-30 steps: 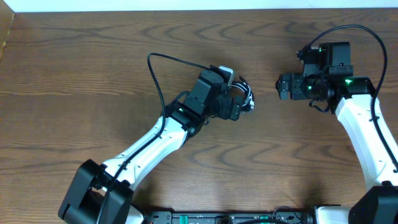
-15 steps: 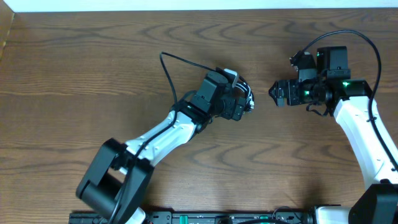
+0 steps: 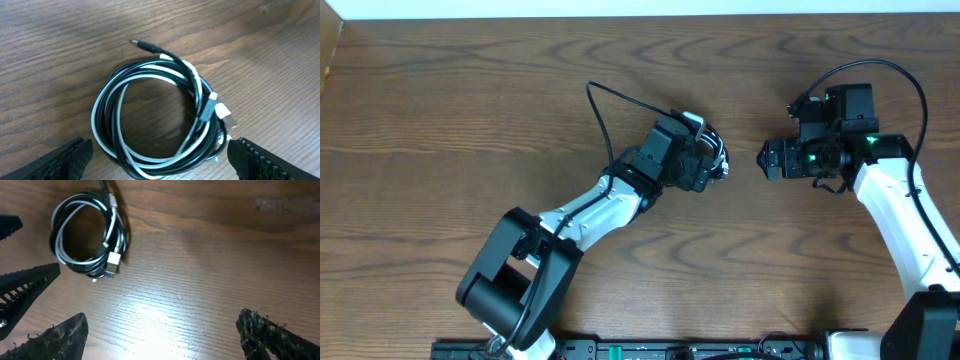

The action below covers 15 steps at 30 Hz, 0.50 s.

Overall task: Untangle cables
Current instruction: 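Lower the left gripper onto the cable bundle and close on it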

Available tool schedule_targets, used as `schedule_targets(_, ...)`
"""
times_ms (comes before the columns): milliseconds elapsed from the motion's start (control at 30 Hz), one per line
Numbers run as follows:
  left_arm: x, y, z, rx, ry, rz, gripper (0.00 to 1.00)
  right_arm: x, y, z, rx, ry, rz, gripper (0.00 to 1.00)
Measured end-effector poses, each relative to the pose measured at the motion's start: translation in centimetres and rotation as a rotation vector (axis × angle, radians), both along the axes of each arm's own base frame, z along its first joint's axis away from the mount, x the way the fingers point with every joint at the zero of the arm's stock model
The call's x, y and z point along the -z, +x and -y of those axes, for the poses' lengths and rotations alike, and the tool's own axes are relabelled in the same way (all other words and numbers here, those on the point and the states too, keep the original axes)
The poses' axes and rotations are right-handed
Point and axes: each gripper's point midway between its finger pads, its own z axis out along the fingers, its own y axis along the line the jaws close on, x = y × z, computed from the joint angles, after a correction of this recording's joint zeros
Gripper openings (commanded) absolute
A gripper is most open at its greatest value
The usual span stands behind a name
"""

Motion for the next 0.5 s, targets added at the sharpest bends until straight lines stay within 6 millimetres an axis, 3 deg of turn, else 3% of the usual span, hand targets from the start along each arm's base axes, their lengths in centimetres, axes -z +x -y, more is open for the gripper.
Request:
schedule_targets(267, 2.5, 0.8, -1.5, -0.027, 0.051, -0.025, 0.91, 0.2, 0.1, 1.0, 0.073, -0.032, -0.014, 0.92)
schedule_targets(500, 2.8, 1.3, -1.5, -0.032, 0.046, -0.012, 0.79, 0.4, -0.1, 1.1, 0.083, -0.034, -0.025, 0.93)
